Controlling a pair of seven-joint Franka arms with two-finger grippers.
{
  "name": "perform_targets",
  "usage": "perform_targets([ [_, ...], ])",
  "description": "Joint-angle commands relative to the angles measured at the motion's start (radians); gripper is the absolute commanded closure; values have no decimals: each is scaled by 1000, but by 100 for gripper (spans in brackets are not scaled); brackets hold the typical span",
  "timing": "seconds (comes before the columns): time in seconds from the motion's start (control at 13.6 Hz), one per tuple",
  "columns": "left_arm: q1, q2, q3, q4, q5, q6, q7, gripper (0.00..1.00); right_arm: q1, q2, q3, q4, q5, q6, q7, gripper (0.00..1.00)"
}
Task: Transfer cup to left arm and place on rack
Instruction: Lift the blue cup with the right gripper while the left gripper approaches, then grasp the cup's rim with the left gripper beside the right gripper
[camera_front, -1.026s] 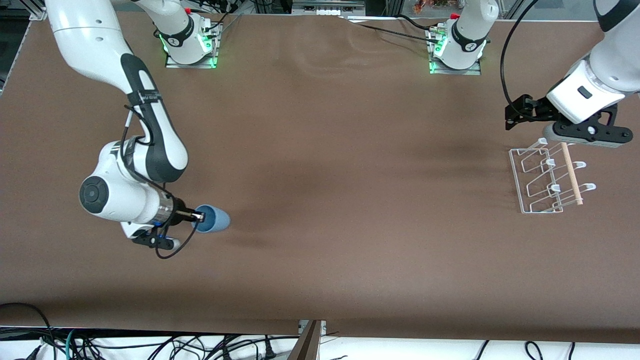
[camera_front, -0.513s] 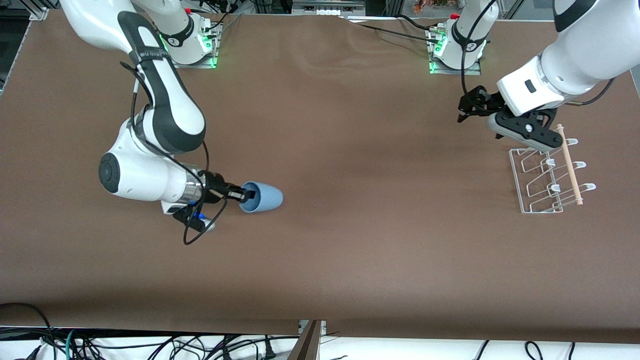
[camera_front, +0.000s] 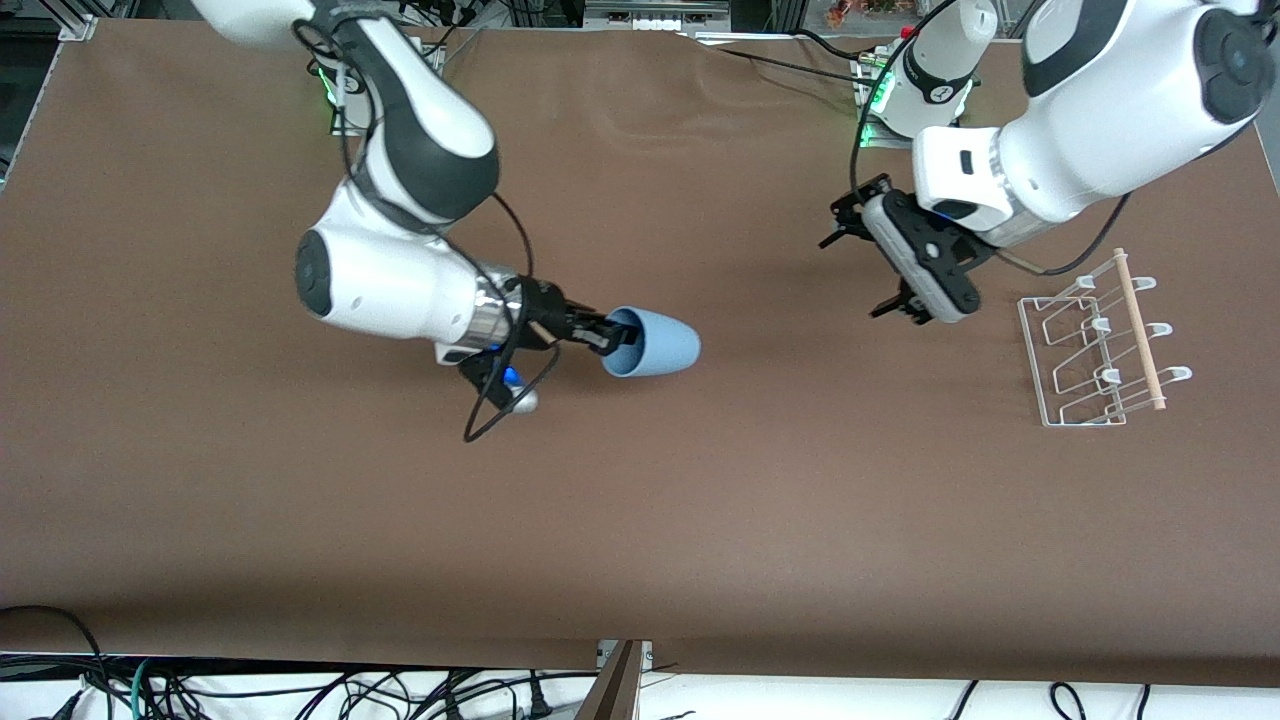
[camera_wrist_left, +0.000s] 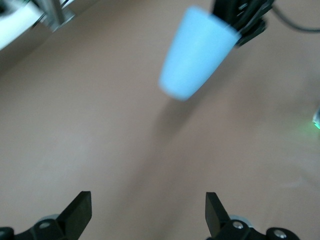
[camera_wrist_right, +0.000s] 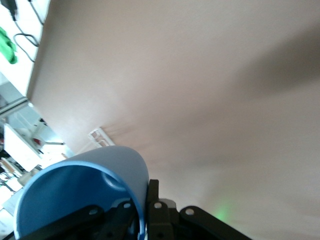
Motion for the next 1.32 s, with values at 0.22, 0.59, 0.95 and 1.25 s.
perform_targets([
  [0.22, -10, 46, -61, -2, -61, 146, 334, 0, 95, 25, 3, 62, 35, 171, 136, 100],
  [0.59, -9, 73, -67, 1, -64, 286, 495, 0, 127, 26, 14, 85, 88, 171, 143, 100],
  [0.95, -16, 100, -113, -35, -142, 310, 501, 0, 145, 32, 17, 110, 89, 172, 149, 100],
  [1.25, -4, 88, -121, -59, -142, 310, 573, 43, 145, 32, 17, 122, 91, 172, 150, 100],
])
